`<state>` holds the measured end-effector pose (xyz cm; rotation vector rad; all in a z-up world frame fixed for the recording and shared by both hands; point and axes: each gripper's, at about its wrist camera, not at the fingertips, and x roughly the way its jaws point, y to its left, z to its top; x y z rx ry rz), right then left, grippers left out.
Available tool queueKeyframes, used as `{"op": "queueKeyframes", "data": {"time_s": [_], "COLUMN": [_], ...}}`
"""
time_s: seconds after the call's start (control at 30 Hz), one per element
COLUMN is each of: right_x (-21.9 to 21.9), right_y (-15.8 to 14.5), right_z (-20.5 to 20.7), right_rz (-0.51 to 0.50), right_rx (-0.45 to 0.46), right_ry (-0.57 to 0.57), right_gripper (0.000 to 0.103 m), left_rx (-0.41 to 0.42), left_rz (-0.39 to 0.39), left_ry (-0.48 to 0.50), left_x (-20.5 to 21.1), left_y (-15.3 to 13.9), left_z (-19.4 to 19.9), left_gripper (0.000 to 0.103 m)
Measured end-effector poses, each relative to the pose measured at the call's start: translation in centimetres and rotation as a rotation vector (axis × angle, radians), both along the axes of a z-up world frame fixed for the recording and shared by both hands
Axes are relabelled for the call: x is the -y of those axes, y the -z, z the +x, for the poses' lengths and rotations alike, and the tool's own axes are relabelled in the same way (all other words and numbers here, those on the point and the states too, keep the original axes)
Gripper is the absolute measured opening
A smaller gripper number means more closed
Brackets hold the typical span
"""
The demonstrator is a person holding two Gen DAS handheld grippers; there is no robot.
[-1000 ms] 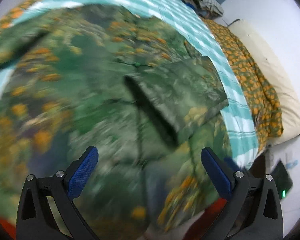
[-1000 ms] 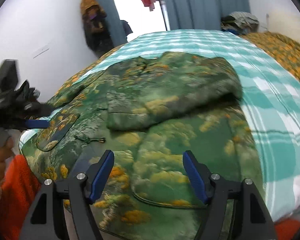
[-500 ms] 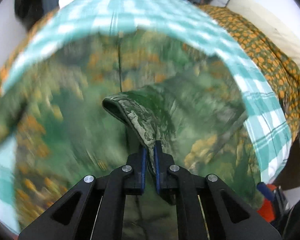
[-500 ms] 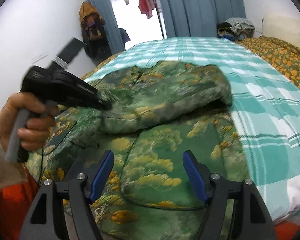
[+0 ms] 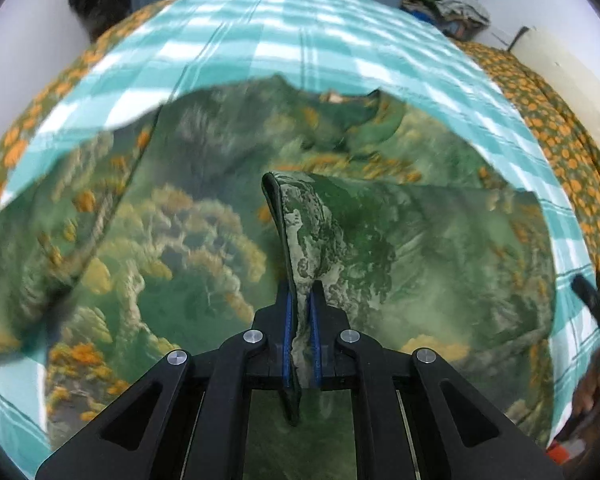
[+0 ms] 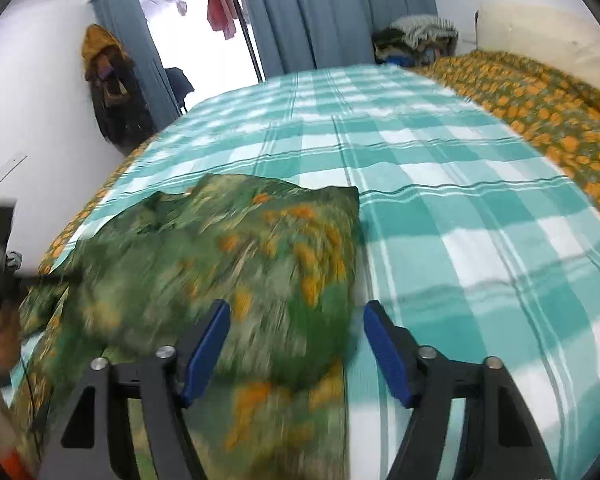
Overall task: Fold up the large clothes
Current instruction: 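Grasp the other sleeve cuff with the left gripper, then fold the sleeve across the jacket front with the left gripper and release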
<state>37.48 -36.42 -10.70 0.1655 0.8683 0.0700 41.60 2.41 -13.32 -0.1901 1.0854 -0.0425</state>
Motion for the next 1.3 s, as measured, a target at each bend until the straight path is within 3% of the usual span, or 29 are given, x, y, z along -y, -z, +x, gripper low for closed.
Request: {"op": "queueKeyframes", "data": {"time_s": [0.07, 0.17, 0.27, 0.43, 0.53, 0.63, 0.73, 0.8, 0.93, 1.03, 1.2, 1.3], "right_x": [-1.0, -2.4, -2.5, -2.9, -2.6, -1.9, -1.8, -2.4, -3.4, -3.5, -5.1, -7.0], "right_y": [2.1, 7.4, 8.4, 6.9, 3.5, 1.7, 4.3, 8.5, 10.1, 9.4, 4.9, 6.1], "right_z": [2.7, 5.0, 4.8, 4.9, 5.8, 7.2, 10.2, 11.7, 11.2, 10.2, 4.9, 2.8], "right_rz": [-0.014, -0.063, -0.066, -0.106, -0.101, -0.035, 0.013, -0.036, -0.082, -0.086, -0.124, -0.189], "right_rx": [-0.055, -0.243, -0.222, -0.246, -0.145, -0.056, -0.130, -0.239, -0.208, -0.198, -0.139, -0.199], "right_ry": [-0.044, -0.105, -0.101, -0.119, -0.064, 0.007, 0.027, 0.013, -0.007, -0.005, -0.034, -0.120], "right_gripper": [0.066, 0.067, 0.067, 0.067, 0.067, 0.067, 0.067, 0.067, 0.068, 0.068, 0.068, 0.068], "left_rx": [-0.013, -0.020, 0.010, 0.072, 0.082, 0.092, 0.101, 0.107, 0.113, 0.117, 0.121, 0.122], "left_rz": [0.010, 0.017, 0.037, 0.086, 0.056, 0.038, 0.056, 0.065, 0.060, 0.065, 0.063, 0.082], "left_ry": [-0.002, -0.002, 0.004, 0.025, 0.015, 0.007, 0.010, 0.011, 0.008, 0.009, 0.007, 0.008], "left_x": [0.1, 0.2, 0.6, 1.2, 0.9, 0.6, 0.9, 1.0, 0.9, 1.0, 1.0, 1.3], "left_y": [1.3, 2.9, 4.2, 4.8, 4.9, 5.2, 5.2, 5.3, 5.6, 5.5, 5.4, 5.4], "left_z": [-0.1, -0.1, -1.0, -2.0, -1.8, -1.8, -2.1, -2.5, -2.6, -2.7, -2.8, -2.8], "left_gripper": [0.007, 0.009, 0.012, 0.013, 0.013, 0.014, 0.014, 0.014, 0.014, 0.014, 0.014, 0.014]}}
